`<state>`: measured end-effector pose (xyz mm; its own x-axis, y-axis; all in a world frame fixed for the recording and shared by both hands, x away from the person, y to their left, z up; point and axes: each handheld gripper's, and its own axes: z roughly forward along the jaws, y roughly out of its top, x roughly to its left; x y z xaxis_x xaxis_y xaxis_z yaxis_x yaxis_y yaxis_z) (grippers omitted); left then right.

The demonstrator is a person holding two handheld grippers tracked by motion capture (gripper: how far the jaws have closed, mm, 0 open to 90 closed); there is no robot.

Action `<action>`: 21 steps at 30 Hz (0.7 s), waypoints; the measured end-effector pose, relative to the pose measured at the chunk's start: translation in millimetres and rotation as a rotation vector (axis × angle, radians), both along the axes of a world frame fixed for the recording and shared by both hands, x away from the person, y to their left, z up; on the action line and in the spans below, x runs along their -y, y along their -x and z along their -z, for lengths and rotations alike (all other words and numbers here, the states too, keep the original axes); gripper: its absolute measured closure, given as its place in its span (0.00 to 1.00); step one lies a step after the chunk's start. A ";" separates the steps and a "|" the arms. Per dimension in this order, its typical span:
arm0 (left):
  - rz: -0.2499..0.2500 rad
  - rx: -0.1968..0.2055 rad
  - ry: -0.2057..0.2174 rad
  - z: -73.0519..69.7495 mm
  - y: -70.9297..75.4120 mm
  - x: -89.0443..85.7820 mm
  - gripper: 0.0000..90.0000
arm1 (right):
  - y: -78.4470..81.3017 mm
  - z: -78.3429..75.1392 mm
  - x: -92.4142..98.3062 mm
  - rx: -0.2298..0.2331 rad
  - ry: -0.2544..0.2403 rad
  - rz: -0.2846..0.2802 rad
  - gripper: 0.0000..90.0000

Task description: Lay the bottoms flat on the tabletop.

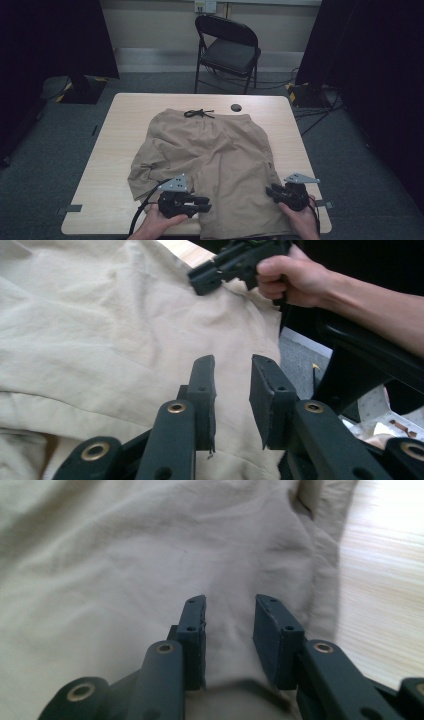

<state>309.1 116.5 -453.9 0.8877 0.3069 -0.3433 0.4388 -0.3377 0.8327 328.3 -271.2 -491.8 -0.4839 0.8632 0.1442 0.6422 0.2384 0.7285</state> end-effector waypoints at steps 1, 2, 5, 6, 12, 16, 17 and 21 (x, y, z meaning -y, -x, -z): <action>-0.010 -0.005 0.000 1.0 -3.0 -0.4 0.79 | 2.2 -0.1 1.7 0.007 0.015 0.003 0.73; -0.021 -0.010 0.001 2.0 -5.8 -0.7 0.78 | 3.9 0.3 3.4 0.011 0.018 0.001 0.73; -0.052 -0.012 -0.002 3.9 -12.4 -4.5 0.76 | 9.9 0.8 9.8 0.026 0.035 -0.003 0.73; -0.063 -0.017 0.001 4.2 -13.9 -6.8 0.75 | 11.9 0.4 13.2 0.028 0.050 0.004 0.73; -0.134 0.004 -0.032 3.0 -20.7 -32.2 0.72 | 17.0 0.3 39.2 0.042 0.076 0.074 0.71; -0.190 -0.003 -0.048 7.1 -23.8 -61.2 0.72 | 15.8 -3.7 36.8 0.014 0.062 0.091 0.49; -0.205 -0.011 -0.058 8.5 -24.8 -68.8 0.73 | 14.6 -5.5 33.3 0.021 0.043 0.096 0.49; -0.263 -0.008 -0.047 9.3 -24.7 -97.4 0.77 | 6.5 -17.6 3.9 0.051 0.014 0.038 0.49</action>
